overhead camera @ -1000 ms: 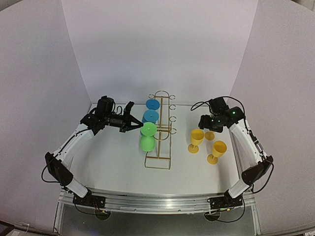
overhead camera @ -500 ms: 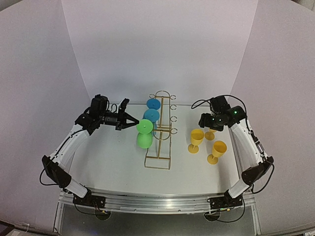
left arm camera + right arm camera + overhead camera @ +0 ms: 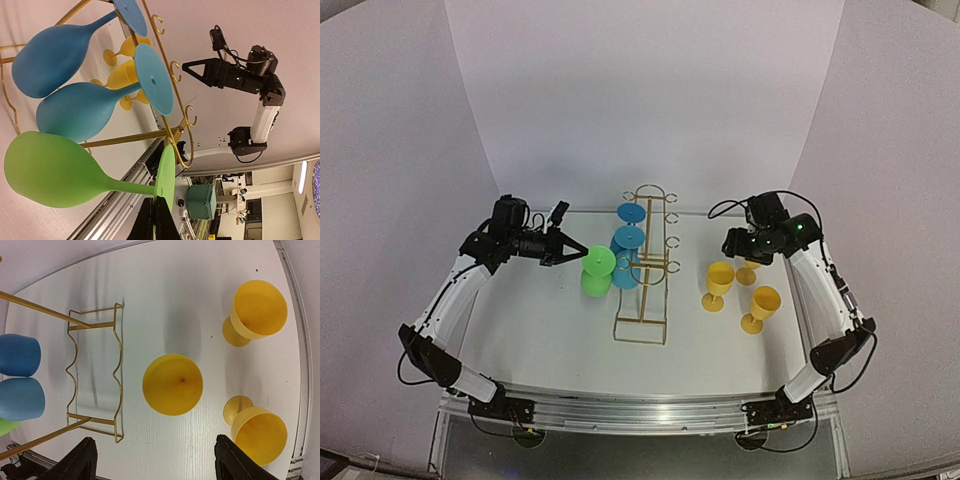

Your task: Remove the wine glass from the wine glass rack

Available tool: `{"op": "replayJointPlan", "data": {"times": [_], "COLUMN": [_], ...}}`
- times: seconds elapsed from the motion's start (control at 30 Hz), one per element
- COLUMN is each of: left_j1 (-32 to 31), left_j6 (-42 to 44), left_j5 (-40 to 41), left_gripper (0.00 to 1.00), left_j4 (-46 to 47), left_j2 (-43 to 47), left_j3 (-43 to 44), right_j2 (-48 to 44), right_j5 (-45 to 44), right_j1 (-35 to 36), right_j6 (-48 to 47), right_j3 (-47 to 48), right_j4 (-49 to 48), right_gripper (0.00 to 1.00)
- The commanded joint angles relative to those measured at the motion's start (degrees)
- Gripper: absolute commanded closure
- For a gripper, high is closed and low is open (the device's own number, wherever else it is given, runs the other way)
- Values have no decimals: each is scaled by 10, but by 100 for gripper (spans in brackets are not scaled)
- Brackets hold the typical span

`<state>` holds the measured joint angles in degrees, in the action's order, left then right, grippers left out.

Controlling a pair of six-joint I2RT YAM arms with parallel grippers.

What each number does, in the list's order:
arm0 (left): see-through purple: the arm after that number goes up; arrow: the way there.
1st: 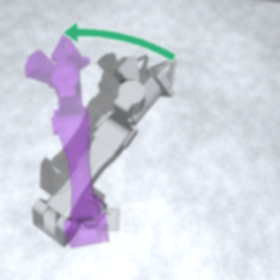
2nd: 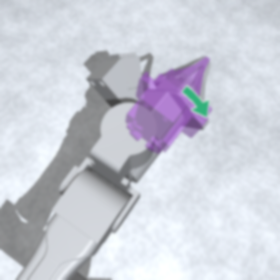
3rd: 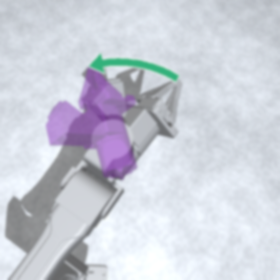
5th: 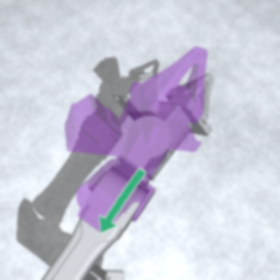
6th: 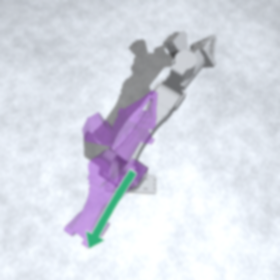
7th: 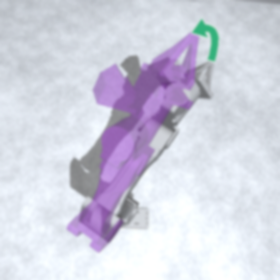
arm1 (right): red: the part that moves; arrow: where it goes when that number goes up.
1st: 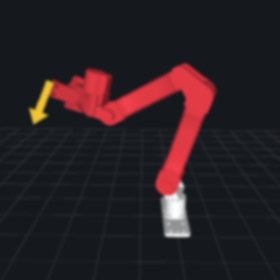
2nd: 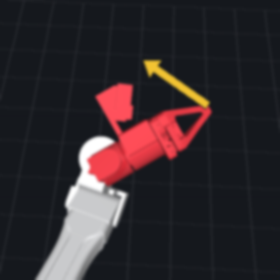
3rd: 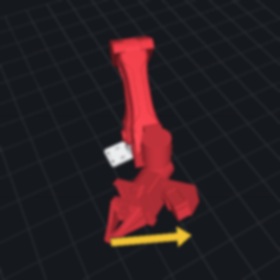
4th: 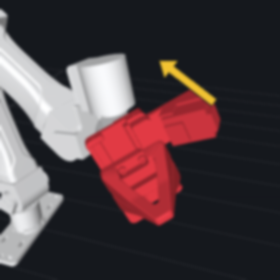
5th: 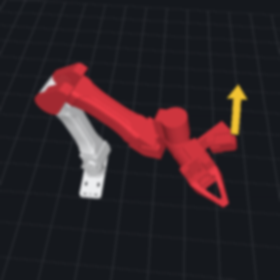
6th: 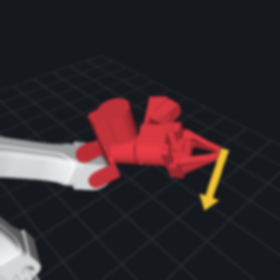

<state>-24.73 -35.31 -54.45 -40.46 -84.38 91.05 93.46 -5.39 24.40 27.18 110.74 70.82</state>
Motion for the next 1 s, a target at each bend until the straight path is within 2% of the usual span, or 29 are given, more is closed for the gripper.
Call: {"op": "replayJointPlan", "data": {"times": [0.0, 0.37, 0.53, 0.67, 0.73, 0.97], "left_j1": [4, 4, 3, 3, 2, 3], "left_j6": [126, 329, 545, 717, 789, 1185], "left_j5": [37, 123, 224, 290, 315, 375], "left_gripper": [100, 100, 100, 100, 100, 100], "left_j4": [-67, -153, -190, -185, -157, 5], "left_j2": [43, 92, 130, 191, 235, 429], "left_j3": [13, 9, 17, -23, -61, -292], "right_j2": [3, 12, 16, 24, 29, 60], "right_j5": [21, 45, 49, 67, 73, 79], "right_j1": [-2, -2, -1, 2, 7, 55], "right_j6": [7, 9, 11, 13, 16, 30], "right_j3": [34, 66, 86, 116, 134, 216], "right_j4": [7, 7, 7, 5, 1, -36], "right_gripper": [25, 26, 26, 27, 27, 28]}}
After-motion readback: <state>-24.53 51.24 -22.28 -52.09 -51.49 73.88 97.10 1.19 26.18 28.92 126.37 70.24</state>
